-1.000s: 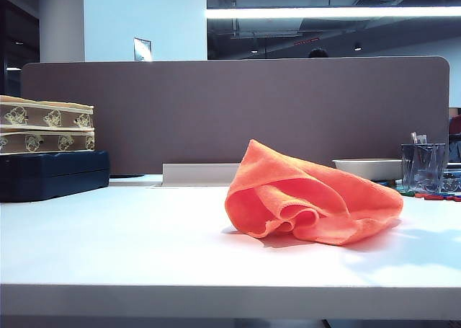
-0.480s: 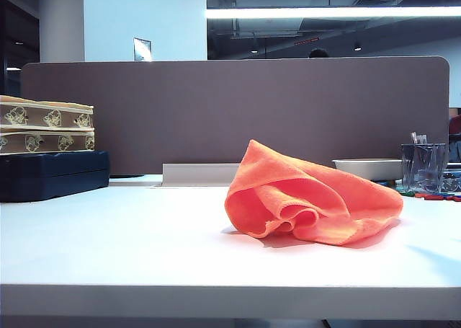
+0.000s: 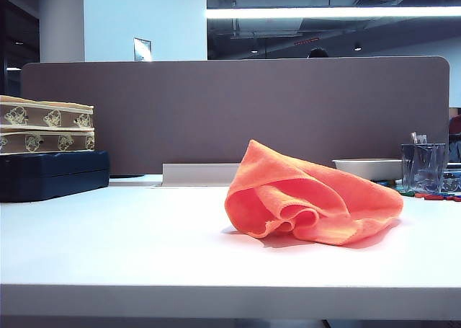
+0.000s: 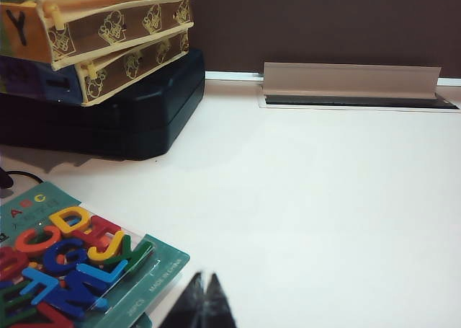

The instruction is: Use an orange cloth to wipe the letter magnets on the table away for a distance.

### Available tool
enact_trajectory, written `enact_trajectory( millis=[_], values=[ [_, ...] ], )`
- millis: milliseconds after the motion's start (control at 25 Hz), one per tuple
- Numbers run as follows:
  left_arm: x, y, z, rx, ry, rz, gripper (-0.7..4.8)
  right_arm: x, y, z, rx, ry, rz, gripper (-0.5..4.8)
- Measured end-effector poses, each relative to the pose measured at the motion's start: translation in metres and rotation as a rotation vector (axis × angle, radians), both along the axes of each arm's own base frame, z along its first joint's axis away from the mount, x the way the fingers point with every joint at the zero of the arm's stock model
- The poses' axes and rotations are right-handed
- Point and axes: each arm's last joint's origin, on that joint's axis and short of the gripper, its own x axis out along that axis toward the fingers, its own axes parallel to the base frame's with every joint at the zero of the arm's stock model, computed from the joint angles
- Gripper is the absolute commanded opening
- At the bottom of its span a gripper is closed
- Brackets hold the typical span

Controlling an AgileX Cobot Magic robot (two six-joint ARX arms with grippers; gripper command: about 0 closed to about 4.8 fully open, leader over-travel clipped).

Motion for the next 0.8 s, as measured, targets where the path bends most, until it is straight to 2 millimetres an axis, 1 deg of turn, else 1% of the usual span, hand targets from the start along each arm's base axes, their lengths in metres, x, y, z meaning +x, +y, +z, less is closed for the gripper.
enact_trajectory(
  millis=[120, 160, 280, 400, 520, 560, 600, 640, 800],
  values=[
    [0.0, 0.0, 0.0, 0.0, 0.0, 0.0, -0.05, -0.006, -0.002, -0.01, -0.028, 0.086, 0.0, 2.7],
    [0.0, 0.0, 0.0, 0.0, 0.0, 0.0, -0.05, -0.008, -0.003, -0.017, -0.048, 0.149, 0.0, 2.7],
    [0.0, 0.0, -0.001, 0.0, 0.005, 0.0, -0.05, -0.006, -0.002, -0.032, -0.085, 0.262, 0.0, 2.7],
    [0.0, 0.0, -0.001, 0.0, 0.008, 0.0, -0.05, 0.001, 0.0, -0.047, -0.112, 0.337, -0.012, 2.7],
    [0.0, 0.0, -0.001, 0.0, 0.008, 0.0, -0.05, 0.008, 0.002, -0.059, -0.13, 0.377, -0.028, 2.7],
    [0.0, 0.0, -0.001, 0.0, 0.008, 0.0, -0.05, 0.011, 0.002, -0.065, -0.137, 0.393, -0.032, 2.7],
    [0.0, 0.0, -0.001, 0.0, 0.008, 0.0, -0.05, 0.016, 0.004, -0.075, -0.149, 0.421, -0.039, 2.7],
    [0.0, 0.0, -0.001, 0.0, 0.008, 0.0, -0.05, 0.021, 0.005, -0.082, -0.153, 0.427, -0.043, 2.7],
    [0.0, 0.0, -0.001, 0.0, 0.008, 0.0, -0.05, 0.034, 0.01, -0.096, -0.141, 0.397, -0.04, 2.7]
  ],
)
